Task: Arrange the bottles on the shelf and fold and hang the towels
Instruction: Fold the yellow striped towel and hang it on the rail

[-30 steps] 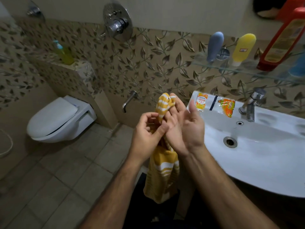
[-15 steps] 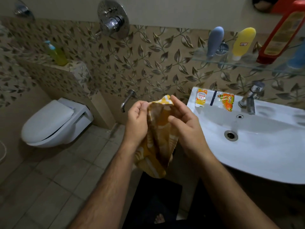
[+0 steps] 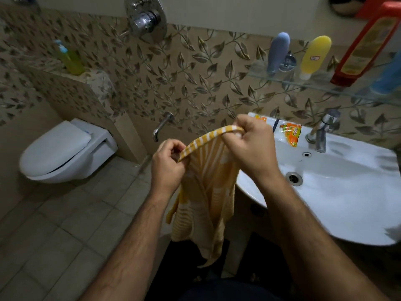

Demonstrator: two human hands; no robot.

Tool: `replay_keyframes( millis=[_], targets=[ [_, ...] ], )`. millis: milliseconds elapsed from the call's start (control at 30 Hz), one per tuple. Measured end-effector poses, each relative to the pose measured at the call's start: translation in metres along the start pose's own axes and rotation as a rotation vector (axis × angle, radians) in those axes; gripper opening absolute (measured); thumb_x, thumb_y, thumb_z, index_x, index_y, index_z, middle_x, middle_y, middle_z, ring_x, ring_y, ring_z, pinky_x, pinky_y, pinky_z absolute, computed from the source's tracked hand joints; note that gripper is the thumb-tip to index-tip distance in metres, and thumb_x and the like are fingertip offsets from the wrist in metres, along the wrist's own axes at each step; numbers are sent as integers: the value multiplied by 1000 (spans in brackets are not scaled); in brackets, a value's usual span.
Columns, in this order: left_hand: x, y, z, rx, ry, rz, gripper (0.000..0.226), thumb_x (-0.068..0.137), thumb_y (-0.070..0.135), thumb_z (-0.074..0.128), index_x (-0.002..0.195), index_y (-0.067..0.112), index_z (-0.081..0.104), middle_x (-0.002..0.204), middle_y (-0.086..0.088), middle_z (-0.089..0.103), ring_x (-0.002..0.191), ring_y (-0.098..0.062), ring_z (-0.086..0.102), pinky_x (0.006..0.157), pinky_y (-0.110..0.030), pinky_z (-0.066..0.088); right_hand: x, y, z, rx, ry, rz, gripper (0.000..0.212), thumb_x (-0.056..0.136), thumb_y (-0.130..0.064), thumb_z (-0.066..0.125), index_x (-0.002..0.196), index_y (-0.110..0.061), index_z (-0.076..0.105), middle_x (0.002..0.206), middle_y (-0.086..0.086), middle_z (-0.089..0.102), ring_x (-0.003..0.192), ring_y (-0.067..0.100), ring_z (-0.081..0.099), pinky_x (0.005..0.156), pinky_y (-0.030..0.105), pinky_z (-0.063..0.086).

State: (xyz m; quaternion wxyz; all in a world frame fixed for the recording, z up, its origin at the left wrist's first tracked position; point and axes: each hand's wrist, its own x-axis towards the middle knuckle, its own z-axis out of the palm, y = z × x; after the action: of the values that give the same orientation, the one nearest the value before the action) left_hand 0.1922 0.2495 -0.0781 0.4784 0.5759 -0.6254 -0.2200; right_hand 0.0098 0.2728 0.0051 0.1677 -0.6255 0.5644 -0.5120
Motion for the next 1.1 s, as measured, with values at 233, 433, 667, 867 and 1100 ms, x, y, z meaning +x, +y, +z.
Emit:
replay_keyframes(
  millis=[233, 433, 667, 867, 1100],
  targets=[
    [-24, -14, 7, -248, -36, -276, 21, 82, 0, 72, 72, 18, 65, 67, 12, 65, 67, 0, 57, 67, -23, 48, 24, 34, -41, 280, 15, 270, 34, 73, 1, 58, 55, -20, 39, 56, 0, 36, 57, 15, 33, 55, 31, 29],
    [-1, 34, -6, -205, 99, -103, 22, 95, 16, 58, 75, 11, 66, 67, 3, 58, 64, -5, 51, 60, -24, 41, 15, 54, -57, 276, -129, 334, 22, 78, -10, 69, 78, -25, 54, 75, 4, 59, 64, 22, 54, 61, 37, 45],
    [4, 95, 5, -181, -218, 83, 16, 83, 22, 62, 82, 12, 74, 73, 8, 64, 73, -3, 61, 68, -19, 46, 6, 34, -37, 24, -530, 186, 99, 55, -53, 88, 142, -30, 46, 141, -9, 53, 123, 11, 54, 103, 34, 47],
    [6, 96, 10, 23, -137, 149, 9, 83, 25, 71, 86, 19, 77, 78, 7, 67, 76, -5, 63, 66, -21, 47, 4, 38, -30, 98, -586, 139, 17, 79, -25, 78, 81, -10, 72, 75, 6, 74, 74, 20, 72, 74, 47, 57],
    [-1, 55, 13, -262, -376, -123, 27, 81, 39, 70, 68, 15, 65, 61, 1, 53, 58, -8, 45, 54, -23, 35, 17, 35, -48, 328, -404, 328, 38, 83, -30, 63, 72, 6, 62, 59, 15, 60, 56, 26, 57, 61, 39, 49]
  ],
)
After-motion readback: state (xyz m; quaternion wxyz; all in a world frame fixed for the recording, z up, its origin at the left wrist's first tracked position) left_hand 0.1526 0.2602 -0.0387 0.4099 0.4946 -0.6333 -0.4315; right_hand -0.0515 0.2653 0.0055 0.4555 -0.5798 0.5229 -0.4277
